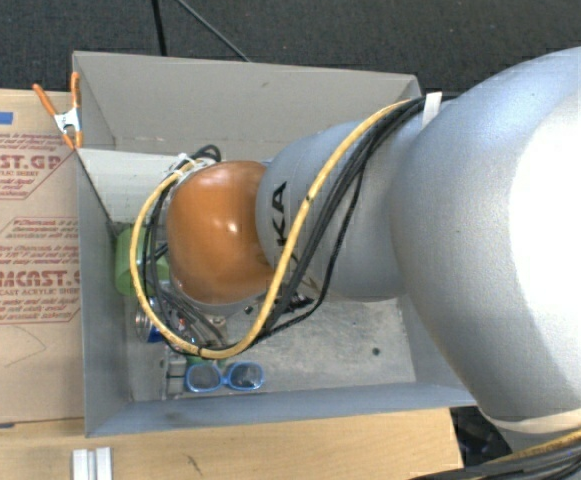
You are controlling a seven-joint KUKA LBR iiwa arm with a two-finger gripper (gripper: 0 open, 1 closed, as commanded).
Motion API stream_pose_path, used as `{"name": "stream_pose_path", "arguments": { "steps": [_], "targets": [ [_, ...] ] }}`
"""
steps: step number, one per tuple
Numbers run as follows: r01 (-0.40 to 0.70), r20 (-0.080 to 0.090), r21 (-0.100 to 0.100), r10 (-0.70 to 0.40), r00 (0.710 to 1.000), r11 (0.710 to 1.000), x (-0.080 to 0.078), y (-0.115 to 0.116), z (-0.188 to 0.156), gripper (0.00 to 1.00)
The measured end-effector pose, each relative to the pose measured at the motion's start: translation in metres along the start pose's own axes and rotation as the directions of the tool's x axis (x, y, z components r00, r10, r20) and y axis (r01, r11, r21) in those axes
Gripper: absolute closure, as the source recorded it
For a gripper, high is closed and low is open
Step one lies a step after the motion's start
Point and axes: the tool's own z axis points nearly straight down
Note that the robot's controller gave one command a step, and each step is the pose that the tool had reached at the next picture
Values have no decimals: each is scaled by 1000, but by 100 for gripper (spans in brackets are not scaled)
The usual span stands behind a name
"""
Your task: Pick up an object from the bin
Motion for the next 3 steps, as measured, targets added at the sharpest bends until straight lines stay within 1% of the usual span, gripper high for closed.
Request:
{"name": "stream_pose_path", "arguments": {
  "steps": [1,2,3],
  "targets": [
    [139,18,-3,-139,990,990,-52,-37,63,0],
    [140,25,-7,-140,990,990,-53,-33,59,100],
    [148,19,-3,-148,989,989,-28,-17,-134,100]
  ]
}}
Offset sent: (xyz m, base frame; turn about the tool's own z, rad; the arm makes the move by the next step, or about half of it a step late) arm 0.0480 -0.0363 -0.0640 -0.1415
